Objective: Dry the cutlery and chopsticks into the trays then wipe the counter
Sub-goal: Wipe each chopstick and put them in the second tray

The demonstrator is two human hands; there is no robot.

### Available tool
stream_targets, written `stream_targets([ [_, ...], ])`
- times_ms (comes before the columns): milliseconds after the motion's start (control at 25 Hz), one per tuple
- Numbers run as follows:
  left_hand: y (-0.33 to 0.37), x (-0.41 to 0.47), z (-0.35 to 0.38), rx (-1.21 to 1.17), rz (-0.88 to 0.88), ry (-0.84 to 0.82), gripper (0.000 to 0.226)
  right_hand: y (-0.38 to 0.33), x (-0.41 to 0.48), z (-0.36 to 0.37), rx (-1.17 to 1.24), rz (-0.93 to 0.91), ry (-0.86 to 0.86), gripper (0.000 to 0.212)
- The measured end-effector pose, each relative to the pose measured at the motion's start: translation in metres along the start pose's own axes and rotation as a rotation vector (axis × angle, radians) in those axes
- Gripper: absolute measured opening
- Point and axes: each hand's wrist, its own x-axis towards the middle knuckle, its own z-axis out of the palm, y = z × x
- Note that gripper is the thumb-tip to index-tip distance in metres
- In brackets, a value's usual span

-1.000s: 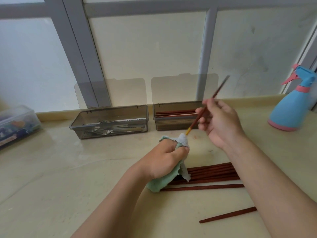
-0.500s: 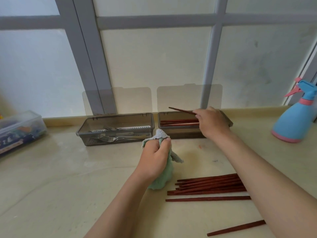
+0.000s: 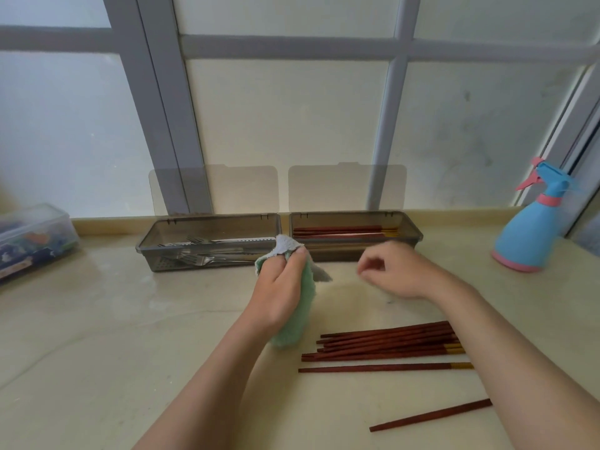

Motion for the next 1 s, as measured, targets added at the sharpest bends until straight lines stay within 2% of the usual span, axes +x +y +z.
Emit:
stream_targets([
  [80, 0.013, 0.004, -0.001, -0.046, 0.048, 0.039, 0.045, -0.005, -0.013, 0.003, -0.005, -0.027, -0.184, 0.008],
  [240, 0.022, 0.013, -0.003, 0.005, 0.065, 0.089, 0.038, -0.016, -0.022, -0.003, -0.126, -0.054, -0.364, 0.007],
  [400, 0.01, 0.013, -0.003, 0.026, -0.025, 0.049, 0.033, -0.018, -0.034, 0.004, -0.242, -0.054, -0.42, 0.007],
  [560, 0.014, 0.019, -0.004, 0.067, -0.037, 0.042, 0.034, -0.021, -0.035, 0.016, -0.318, -0.065, -0.367, 0.012],
  [640, 0.011, 0.017, -0.005, 0.046, -0.033, 0.041, 0.031, -0.022, -0.035, 0.021, -0.27, -0.059, -0.314, 0.014],
  [760, -0.001, 0.014, -0.007, -0.032, -0.067, 0.077, 0.027, -0.018, -0.031, 0.017, -0.057, -0.083, -0.073, 0.013],
  [880, -0.007, 0.011, -0.008, -0.139, -0.07, 0.059, 0.033, -0.02, -0.021, 0.015, 0.096, -0.233, 0.177, 0.012],
  [1000, -0.009, 0.011, -0.003, -0.146, -0.05, -0.015, 0.033, -0.033, -0.013, 0.029, 0.176, -0.337, 0.237, 0.012],
])
